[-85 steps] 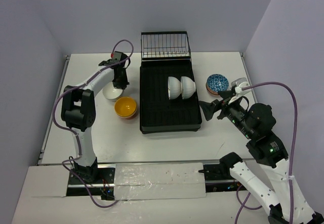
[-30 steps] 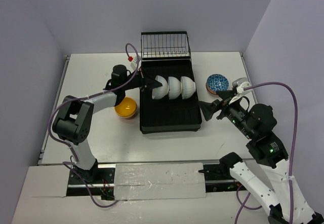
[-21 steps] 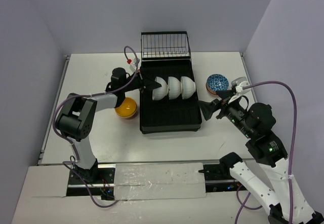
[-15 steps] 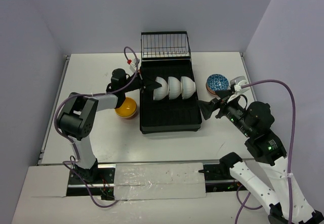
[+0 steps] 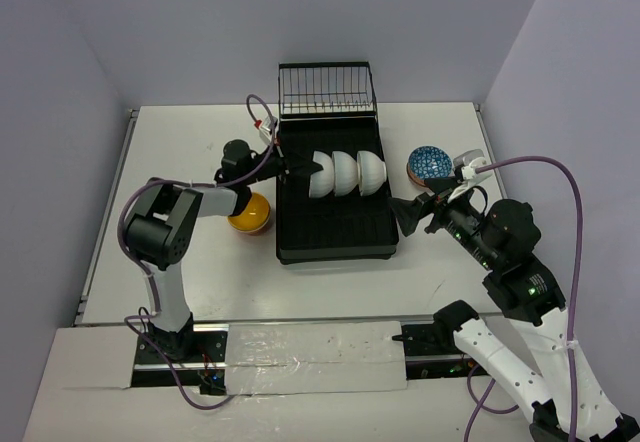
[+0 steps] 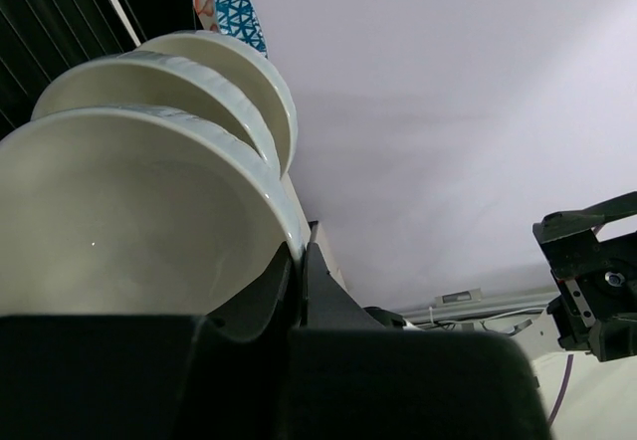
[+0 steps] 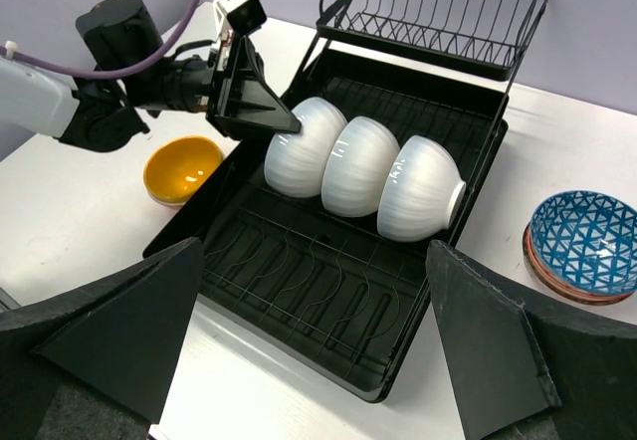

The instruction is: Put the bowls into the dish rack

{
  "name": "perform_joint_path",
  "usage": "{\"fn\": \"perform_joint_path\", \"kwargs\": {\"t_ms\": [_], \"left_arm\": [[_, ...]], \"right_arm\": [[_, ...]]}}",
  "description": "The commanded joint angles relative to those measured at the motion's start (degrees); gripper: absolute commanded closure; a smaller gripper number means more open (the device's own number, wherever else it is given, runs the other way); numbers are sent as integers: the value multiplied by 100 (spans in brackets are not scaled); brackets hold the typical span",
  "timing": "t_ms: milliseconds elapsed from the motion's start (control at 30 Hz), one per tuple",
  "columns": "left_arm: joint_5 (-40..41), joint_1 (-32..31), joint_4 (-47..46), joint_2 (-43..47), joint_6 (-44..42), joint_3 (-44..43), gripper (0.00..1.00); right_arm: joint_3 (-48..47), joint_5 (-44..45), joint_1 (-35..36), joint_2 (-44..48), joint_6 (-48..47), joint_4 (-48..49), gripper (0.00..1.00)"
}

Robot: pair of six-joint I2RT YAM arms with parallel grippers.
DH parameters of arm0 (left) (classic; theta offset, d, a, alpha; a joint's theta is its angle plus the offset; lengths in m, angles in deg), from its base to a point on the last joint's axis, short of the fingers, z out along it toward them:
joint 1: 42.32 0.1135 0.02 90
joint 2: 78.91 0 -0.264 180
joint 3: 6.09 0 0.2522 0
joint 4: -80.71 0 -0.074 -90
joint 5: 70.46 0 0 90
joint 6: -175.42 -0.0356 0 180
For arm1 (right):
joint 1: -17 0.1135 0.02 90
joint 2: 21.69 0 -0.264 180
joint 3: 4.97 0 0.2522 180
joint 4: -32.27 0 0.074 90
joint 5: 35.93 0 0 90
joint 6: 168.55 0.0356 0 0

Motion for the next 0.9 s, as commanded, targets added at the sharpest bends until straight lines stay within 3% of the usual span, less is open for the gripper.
{"fn": "perform_joint_path", "kwargs": {"t_ms": [0, 867], "left_arm": [[-131, -88, -791, -31, 208, -108, 100], [158, -176, -642, -154, 323, 112, 100]], "right_arm": [[-109, -12, 41, -24, 23, 163, 0], [-91, -91, 41, -24, 76, 154, 0]]}}
